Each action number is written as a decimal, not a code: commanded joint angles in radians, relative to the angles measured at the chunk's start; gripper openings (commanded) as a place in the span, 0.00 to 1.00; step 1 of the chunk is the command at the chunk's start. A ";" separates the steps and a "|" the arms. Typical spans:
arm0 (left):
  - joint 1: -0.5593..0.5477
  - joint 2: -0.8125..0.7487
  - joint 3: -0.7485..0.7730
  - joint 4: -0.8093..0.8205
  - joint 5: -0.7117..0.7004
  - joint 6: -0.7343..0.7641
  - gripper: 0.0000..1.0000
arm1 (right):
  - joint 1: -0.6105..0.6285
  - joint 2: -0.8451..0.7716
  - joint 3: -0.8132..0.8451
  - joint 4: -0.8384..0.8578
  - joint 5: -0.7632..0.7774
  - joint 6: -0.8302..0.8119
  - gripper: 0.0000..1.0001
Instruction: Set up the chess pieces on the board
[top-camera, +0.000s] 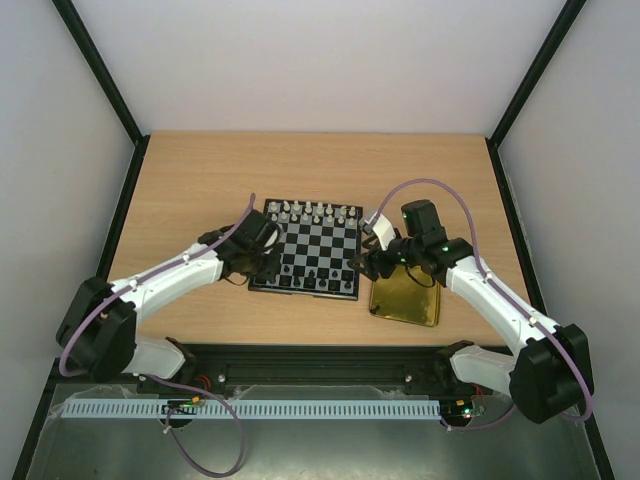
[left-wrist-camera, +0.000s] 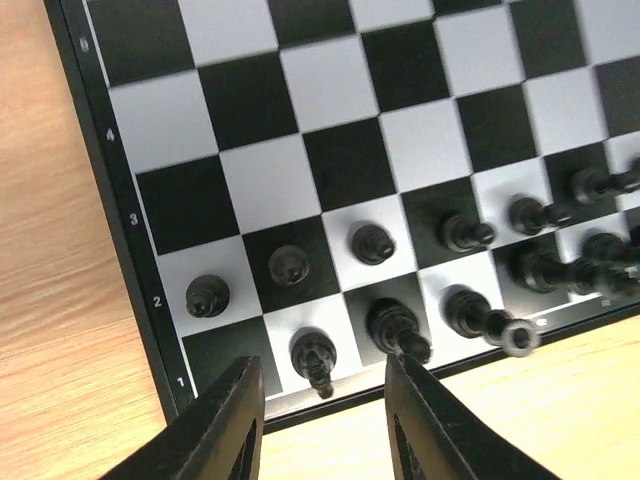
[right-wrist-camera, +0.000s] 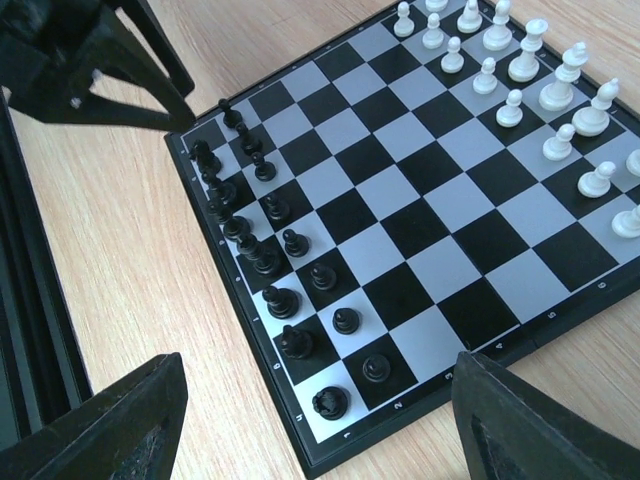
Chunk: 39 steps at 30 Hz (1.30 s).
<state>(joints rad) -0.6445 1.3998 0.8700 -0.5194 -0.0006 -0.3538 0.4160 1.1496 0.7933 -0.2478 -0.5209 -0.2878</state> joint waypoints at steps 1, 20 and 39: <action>0.009 -0.055 0.058 -0.029 0.055 0.070 0.38 | -0.004 0.000 0.004 -0.063 -0.022 -0.026 0.73; 0.025 -0.260 -0.076 0.168 0.007 0.222 0.48 | -0.005 0.064 0.052 -0.495 0.241 -0.499 0.56; 0.026 -0.241 -0.085 0.162 0.005 0.220 0.50 | 0.075 0.173 -0.092 -0.353 0.336 -0.417 0.47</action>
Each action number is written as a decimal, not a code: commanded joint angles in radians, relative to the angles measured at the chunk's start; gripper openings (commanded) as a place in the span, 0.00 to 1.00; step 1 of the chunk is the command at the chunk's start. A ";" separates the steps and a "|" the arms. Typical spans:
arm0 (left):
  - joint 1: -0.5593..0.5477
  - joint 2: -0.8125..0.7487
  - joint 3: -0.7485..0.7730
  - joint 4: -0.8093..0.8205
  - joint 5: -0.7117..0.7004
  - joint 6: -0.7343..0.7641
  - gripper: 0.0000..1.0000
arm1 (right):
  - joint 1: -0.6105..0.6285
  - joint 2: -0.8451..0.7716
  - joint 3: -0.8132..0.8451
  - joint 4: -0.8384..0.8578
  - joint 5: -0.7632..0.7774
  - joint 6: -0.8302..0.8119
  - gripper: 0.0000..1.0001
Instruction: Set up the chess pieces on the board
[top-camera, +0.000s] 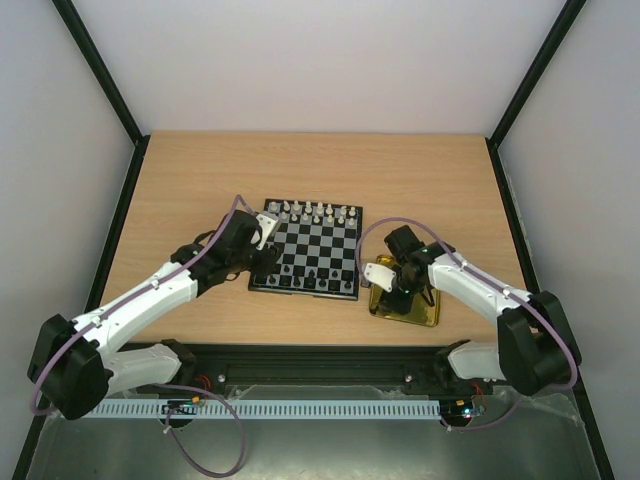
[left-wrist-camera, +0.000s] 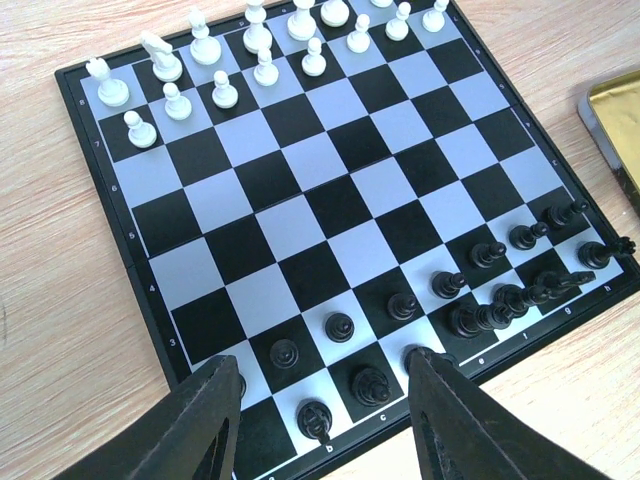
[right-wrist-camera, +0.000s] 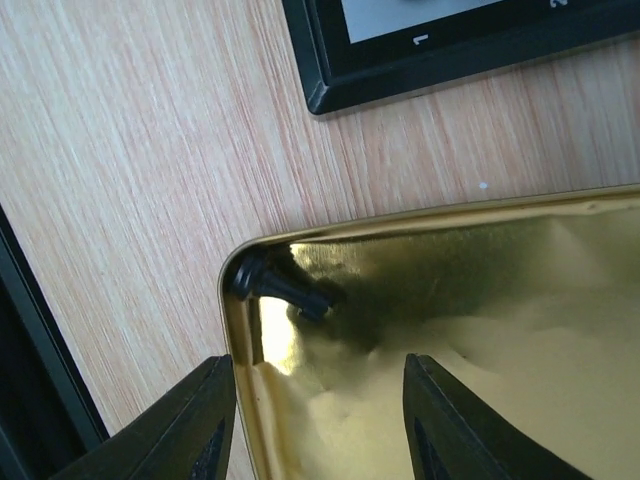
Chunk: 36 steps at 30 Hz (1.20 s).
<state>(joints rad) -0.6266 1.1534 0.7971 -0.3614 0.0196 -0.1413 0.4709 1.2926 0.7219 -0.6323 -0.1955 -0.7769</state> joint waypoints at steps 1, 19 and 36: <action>0.008 0.009 -0.012 0.001 -0.015 0.008 0.49 | 0.023 0.041 -0.022 0.041 0.007 0.094 0.46; 0.017 0.021 -0.012 -0.002 -0.009 0.005 0.50 | 0.029 0.129 -0.041 0.144 0.077 0.253 0.41; 0.019 0.016 -0.013 -0.001 -0.009 0.003 0.50 | 0.006 0.181 0.072 0.171 0.228 0.451 0.42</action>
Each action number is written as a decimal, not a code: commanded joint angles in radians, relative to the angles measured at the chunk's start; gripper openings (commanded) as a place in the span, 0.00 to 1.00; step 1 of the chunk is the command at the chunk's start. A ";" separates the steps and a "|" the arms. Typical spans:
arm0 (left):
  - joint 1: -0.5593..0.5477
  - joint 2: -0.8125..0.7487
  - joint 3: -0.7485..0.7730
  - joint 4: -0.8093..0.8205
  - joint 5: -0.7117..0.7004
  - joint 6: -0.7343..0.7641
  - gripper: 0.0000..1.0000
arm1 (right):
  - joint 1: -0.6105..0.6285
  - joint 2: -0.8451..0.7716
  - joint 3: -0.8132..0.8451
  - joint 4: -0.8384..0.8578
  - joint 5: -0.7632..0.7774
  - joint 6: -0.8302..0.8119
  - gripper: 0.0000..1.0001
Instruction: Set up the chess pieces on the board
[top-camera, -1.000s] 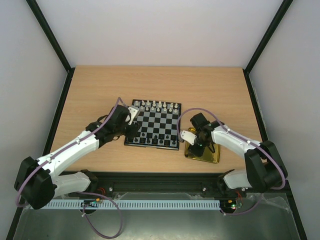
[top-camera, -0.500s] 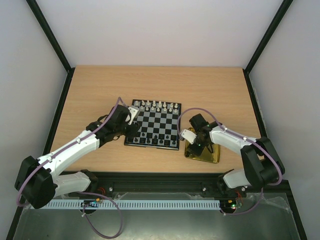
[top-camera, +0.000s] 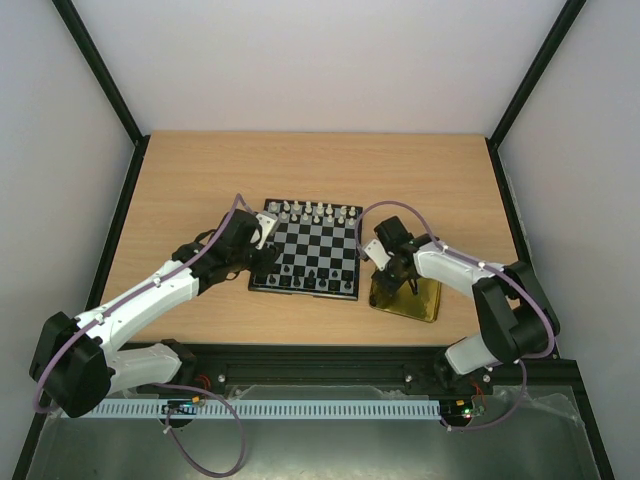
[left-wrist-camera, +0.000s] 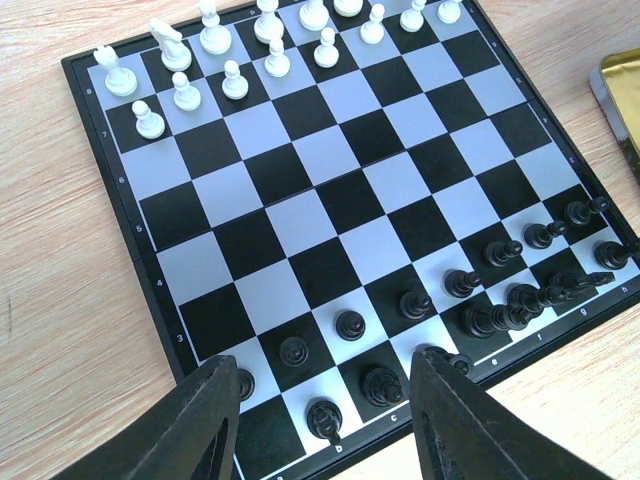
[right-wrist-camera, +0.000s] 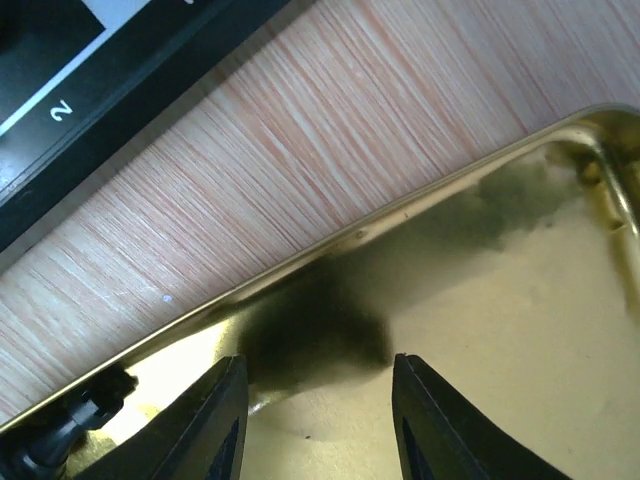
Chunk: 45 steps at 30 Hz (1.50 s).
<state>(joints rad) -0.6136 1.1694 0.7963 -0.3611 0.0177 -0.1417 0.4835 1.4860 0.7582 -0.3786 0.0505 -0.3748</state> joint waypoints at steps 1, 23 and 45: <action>0.006 0.000 -0.012 -0.002 -0.007 0.004 0.50 | -0.006 -0.025 0.041 -0.105 -0.049 0.050 0.42; 0.010 0.010 -0.012 -0.006 -0.008 0.002 0.50 | 0.030 0.001 0.065 -0.243 -0.231 0.011 0.43; 0.012 0.018 -0.012 -0.008 -0.004 0.003 0.50 | 0.038 0.028 0.071 -0.263 -0.137 0.014 0.46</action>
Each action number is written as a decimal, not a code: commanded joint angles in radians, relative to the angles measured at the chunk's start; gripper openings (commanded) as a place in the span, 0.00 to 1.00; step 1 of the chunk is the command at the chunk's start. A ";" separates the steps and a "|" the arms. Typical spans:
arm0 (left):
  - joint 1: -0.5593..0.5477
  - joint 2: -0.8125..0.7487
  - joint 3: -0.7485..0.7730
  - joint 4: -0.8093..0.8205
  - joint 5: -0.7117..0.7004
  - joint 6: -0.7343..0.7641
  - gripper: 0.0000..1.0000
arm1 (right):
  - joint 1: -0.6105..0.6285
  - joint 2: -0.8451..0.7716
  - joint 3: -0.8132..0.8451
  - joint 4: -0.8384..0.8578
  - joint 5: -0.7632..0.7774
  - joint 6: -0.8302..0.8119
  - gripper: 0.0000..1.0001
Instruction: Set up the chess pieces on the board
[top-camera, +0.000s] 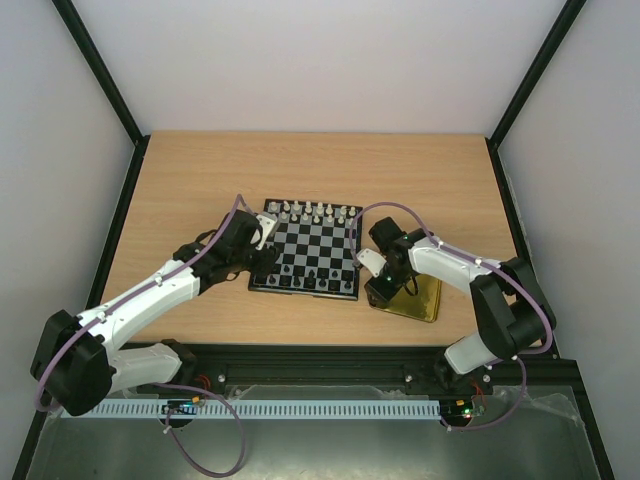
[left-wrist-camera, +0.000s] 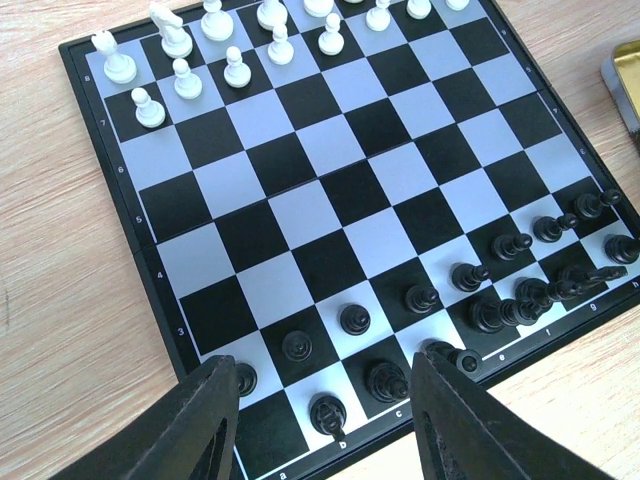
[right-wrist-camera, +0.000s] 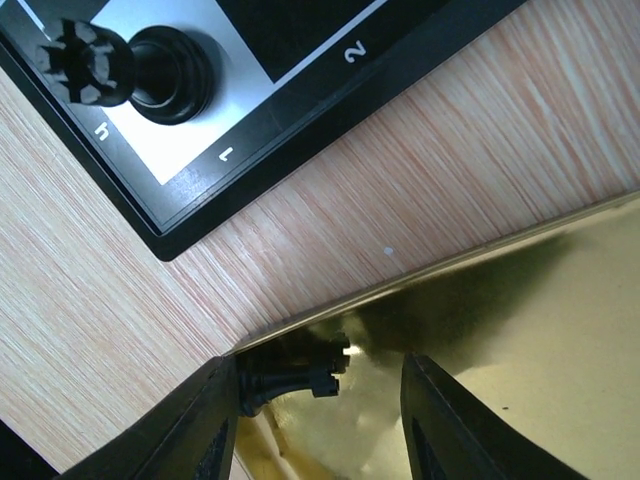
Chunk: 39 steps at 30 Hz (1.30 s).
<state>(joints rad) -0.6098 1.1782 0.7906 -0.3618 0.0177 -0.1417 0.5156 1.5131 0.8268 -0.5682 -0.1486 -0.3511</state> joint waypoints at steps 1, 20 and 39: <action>0.008 0.010 -0.006 -0.007 -0.003 0.002 0.50 | 0.006 -0.005 -0.001 -0.073 0.084 -0.014 0.46; 0.008 0.017 -0.006 -0.009 0.006 0.002 0.51 | -0.038 -0.109 -0.019 -0.142 0.139 -0.097 0.46; 0.009 0.026 -0.005 -0.011 0.008 0.002 0.51 | -0.038 -0.188 -0.069 -0.152 0.000 -0.372 0.25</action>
<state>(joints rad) -0.6052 1.1931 0.7906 -0.3622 0.0231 -0.1421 0.4789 1.3018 0.7719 -0.6563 -0.1154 -0.6647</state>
